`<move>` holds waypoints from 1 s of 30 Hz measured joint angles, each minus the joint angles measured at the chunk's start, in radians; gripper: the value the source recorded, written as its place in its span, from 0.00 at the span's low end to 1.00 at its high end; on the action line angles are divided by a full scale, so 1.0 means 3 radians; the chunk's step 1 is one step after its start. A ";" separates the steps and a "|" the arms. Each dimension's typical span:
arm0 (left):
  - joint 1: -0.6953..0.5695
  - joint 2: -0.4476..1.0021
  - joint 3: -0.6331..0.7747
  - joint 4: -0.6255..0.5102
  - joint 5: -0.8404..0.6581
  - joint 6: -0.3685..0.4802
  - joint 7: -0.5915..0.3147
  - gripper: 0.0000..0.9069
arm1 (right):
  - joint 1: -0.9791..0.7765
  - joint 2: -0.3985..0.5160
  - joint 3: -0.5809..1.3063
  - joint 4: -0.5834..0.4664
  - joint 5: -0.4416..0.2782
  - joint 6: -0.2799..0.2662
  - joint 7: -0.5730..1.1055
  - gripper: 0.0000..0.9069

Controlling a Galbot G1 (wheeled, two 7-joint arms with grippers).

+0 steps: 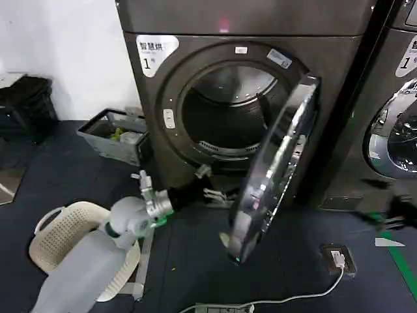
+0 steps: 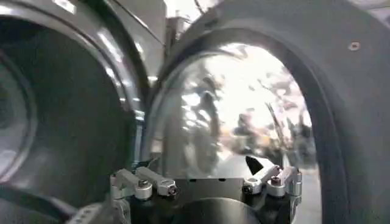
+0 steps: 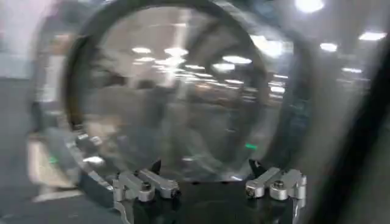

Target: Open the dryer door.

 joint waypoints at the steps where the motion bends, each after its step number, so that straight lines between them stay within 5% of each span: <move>1: -0.0018 -0.0012 0.0046 0.0000 0.0007 -0.0007 -0.0004 1.00 | -0.0043 0.0020 0.0117 -0.0001 0.0012 0.0064 0.0148 1.00; 7: -0.0107 -0.0129 0.0318 -0.0041 0.0036 -0.0014 -0.0074 1.00 | -0.0317 0.0187 0.0709 0.0117 0.0026 -0.0009 0.1269 1.00; 17: -0.0251 -0.0364 0.0805 -0.0023 0.0152 0.0036 -0.0292 1.00 | -0.0659 0.0378 0.1385 0.0285 -0.0152 -0.0435 0.2856 1.00; 30: -0.0589 -0.0935 0.1302 0.0308 0.0410 0.0038 -0.0548 1.00 | -0.0989 0.0342 0.1989 0.0282 -0.0197 -0.0874 0.3497 1.00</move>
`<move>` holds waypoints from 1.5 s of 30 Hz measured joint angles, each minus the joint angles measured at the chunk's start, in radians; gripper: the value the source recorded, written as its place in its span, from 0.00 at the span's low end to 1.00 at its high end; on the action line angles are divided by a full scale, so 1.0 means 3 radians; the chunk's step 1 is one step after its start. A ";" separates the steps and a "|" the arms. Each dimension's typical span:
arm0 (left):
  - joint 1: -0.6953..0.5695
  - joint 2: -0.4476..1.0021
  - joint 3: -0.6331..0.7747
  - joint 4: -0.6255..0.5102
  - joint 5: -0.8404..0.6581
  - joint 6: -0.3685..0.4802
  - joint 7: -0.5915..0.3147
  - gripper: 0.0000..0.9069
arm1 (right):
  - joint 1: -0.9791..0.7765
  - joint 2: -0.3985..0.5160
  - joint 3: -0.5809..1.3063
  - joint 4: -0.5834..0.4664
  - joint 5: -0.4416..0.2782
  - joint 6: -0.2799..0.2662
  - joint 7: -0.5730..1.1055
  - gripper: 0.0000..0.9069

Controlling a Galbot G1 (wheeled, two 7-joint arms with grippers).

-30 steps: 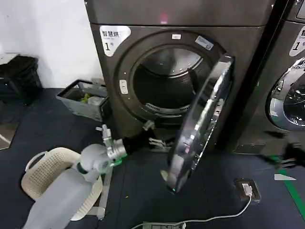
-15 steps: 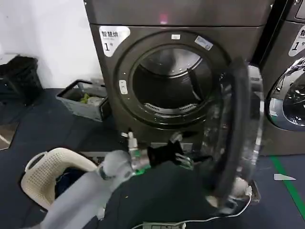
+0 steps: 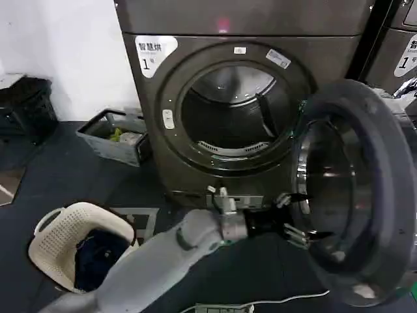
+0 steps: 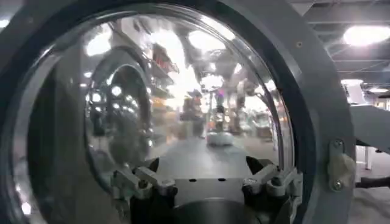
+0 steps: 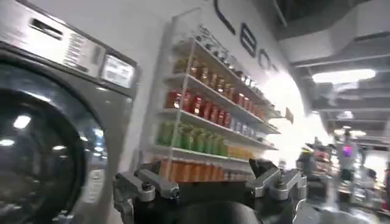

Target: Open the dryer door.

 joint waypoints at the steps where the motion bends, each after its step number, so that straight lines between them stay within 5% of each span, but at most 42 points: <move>1: -0.0027 -0.0054 0.0032 0.0031 0.0034 -0.0014 -0.0024 1.00 | -0.0005 0.0000 0.0005 0.0012 0.0000 0.0000 0.0006 1.00; 25: -0.0658 -0.0998 0.0360 0.1123 0.0560 -0.0440 -0.0284 1.00 | -0.0087 0.0079 0.0012 0.0287 0.0007 -0.0010 -0.0020 1.00; 45: -0.0971 -0.1004 0.0341 0.2062 0.0718 -0.0668 -0.0333 1.00 | -0.0121 0.0054 0.0060 0.0306 0.0019 -0.0013 -0.0038 1.00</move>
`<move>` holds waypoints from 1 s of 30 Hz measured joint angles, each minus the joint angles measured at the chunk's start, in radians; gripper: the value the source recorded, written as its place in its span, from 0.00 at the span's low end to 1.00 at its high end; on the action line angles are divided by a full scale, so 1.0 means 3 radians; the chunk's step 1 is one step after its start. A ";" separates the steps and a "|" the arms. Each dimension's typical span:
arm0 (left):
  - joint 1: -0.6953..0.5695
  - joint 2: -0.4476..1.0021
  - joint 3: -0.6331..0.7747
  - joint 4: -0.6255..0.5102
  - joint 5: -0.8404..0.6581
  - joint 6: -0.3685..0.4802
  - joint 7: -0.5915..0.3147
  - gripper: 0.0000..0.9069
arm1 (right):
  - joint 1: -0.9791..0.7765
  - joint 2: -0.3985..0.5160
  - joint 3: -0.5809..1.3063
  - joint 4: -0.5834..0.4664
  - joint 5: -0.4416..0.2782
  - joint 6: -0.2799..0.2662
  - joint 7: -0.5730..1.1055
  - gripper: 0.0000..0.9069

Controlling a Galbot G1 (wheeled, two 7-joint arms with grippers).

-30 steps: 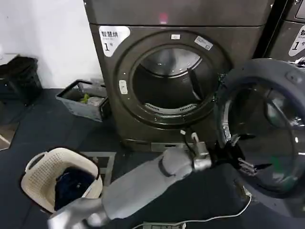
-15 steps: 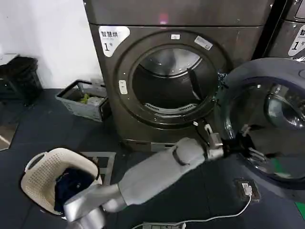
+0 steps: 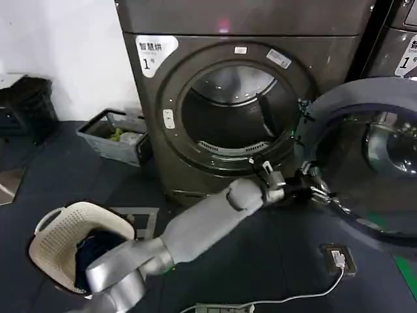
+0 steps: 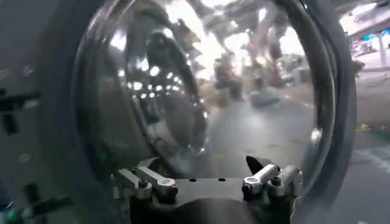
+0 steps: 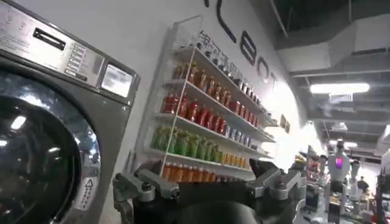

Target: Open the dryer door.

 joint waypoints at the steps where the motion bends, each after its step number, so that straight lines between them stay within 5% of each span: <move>1: -0.0003 0.0000 -0.0001 0.0004 0.0001 0.0000 -0.0004 1.00 | -0.0002 -0.0001 0.0002 -0.0001 0.0002 0.0000 0.0000 1.00; 14: -0.0010 0.0000 0.0001 0.0015 0.0006 -0.0076 0.0001 1.00 | 0.0004 -0.0007 0.0015 -0.0009 -0.0002 0.0017 -0.0005 1.00; 30: 0.0158 0.0000 0.0159 -0.0320 -0.0644 -0.0869 0.0125 1.00 | -0.0030 -0.0108 0.0201 -0.0119 -0.0019 0.0186 0.0202 1.00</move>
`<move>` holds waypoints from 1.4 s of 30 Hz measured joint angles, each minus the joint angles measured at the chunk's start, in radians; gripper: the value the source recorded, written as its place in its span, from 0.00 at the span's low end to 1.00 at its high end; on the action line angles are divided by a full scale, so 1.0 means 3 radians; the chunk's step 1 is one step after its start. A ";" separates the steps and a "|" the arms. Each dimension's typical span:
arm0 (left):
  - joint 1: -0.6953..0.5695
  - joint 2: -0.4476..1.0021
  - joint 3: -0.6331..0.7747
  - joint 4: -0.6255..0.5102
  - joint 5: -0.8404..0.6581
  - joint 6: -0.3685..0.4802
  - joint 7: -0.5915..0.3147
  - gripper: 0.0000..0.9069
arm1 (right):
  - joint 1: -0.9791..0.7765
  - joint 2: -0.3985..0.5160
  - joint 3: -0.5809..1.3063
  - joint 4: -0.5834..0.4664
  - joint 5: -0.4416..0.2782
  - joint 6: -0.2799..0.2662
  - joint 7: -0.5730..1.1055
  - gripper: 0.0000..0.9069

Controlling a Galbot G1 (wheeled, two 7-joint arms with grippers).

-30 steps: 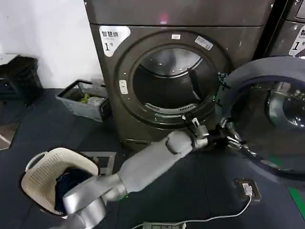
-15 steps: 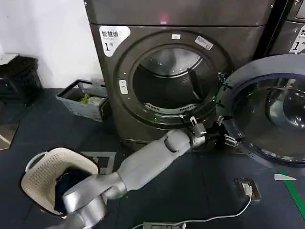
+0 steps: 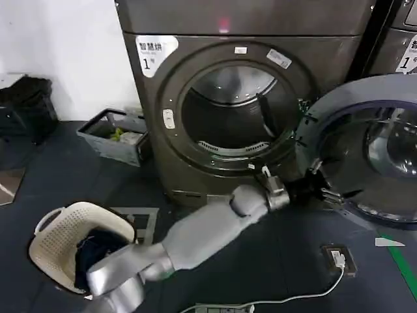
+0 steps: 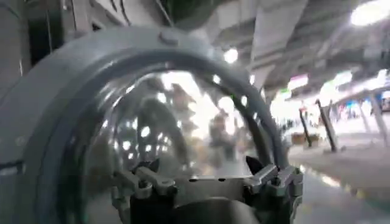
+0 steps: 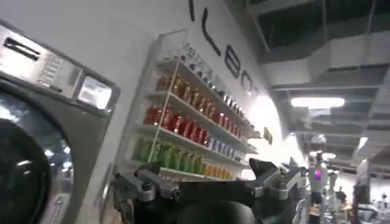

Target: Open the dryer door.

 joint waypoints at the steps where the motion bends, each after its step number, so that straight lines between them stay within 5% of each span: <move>1: 0.0014 0.0000 0.0017 -0.0045 -0.0088 -0.0010 0.0040 1.00 | 0.0004 -0.0014 0.0012 -0.0017 -0.0008 0.0012 0.0039 1.00; 9: 0.0211 0.0030 0.0152 -0.0601 -0.0184 -0.0066 0.0110 1.00 | 0.0064 -0.0098 0.0096 -0.0090 -0.0005 0.0008 0.0122 1.00; 21: 0.0530 0.1380 0.0031 -0.1419 0.0027 0.0083 0.0040 1.00 | 0.0172 -0.0202 0.0221 -0.0119 -0.0165 -0.0242 0.0200 1.00; 37: 0.0875 0.3028 -0.0451 -0.2063 0.0492 0.0741 -0.0230 1.00 | 0.0359 -0.0267 0.0177 -0.0065 -0.0458 -0.0270 0.0140 1.00; 42: 0.0963 0.3524 -0.0609 -0.2203 0.0563 0.0981 -0.0082 1.00 | 0.0434 -0.0274 0.0147 -0.0061 -0.0587 -0.0281 0.0116 1.00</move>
